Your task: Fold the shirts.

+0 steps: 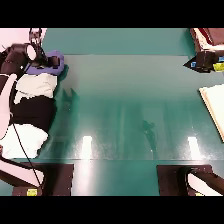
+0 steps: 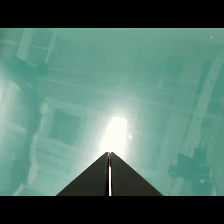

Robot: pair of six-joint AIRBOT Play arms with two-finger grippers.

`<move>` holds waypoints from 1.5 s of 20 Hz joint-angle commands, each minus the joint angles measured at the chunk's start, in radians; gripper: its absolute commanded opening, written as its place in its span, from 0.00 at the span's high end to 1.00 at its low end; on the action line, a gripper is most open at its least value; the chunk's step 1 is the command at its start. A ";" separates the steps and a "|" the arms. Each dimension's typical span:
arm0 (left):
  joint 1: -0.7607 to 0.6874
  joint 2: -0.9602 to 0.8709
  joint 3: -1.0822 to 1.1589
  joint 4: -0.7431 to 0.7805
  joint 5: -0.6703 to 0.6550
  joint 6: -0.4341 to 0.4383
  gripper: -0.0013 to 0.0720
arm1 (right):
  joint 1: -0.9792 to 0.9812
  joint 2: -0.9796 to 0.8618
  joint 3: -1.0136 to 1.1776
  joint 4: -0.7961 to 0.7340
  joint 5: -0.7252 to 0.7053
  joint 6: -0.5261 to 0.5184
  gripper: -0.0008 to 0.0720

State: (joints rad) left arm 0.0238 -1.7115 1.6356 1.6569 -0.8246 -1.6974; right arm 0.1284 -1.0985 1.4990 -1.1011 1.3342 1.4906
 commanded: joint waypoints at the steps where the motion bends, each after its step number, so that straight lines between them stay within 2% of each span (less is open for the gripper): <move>1: 0.058 -0.109 0.001 0.010 0.101 -0.012 0.23 | 0.001 0.001 0.001 0.000 0.000 0.000 0.97; 6: 0.064 -0.143 0.002 0.010 0.203 -0.012 0.23 | 0.001 0.001 0.001 0.001 0.000 0.000 0.97; 7: 0.064 -0.142 0.002 0.010 0.203 -0.013 0.29 | 0.001 0.001 0.001 0.001 0.000 0.001 0.97; 8: 0.064 -0.139 0.003 0.010 0.183 -0.013 0.65 | 0.001 0.001 0.001 0.001 0.000 0.001 0.97; 9: 0.064 -0.138 0.014 0.010 0.142 -0.013 0.95 | 0.001 0.001 0.001 0.001 0.000 0.001 0.97; 14: 0.064 -0.108 0.249 0.011 -0.137 -0.004 0.95 | 0.001 0.002 0.005 0.011 -0.034 0.000 0.97; 17: 0.051 0.050 0.378 0.007 -0.119 0.007 0.95 | 0.001 0.001 0.082 0.009 -0.057 0.000 0.97; 20: -0.002 0.274 0.431 -0.001 -0.107 0.066 0.95 | 0.000 0.001 0.198 0.006 -0.106 -0.005 0.97; 24: -0.172 0.520 0.430 -0.002 -0.185 0.127 0.95 | 0.000 0.001 0.330 0.006 -0.148 -0.037 0.97; 28: -0.415 0.558 0.377 -0.002 -0.344 0.109 0.95 | 0.001 0.002 0.393 0.009 -0.132 -0.037 0.97; 30: -0.569 0.552 0.253 -0.005 -0.344 0.087 0.96 | 0.001 0.002 0.404 0.010 -0.102 -0.037 0.97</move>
State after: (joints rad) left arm -0.3641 -1.1839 1.9862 1.6558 -1.1080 -1.5917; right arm 0.1284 -1.0973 1.8698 -1.0931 1.2068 1.4559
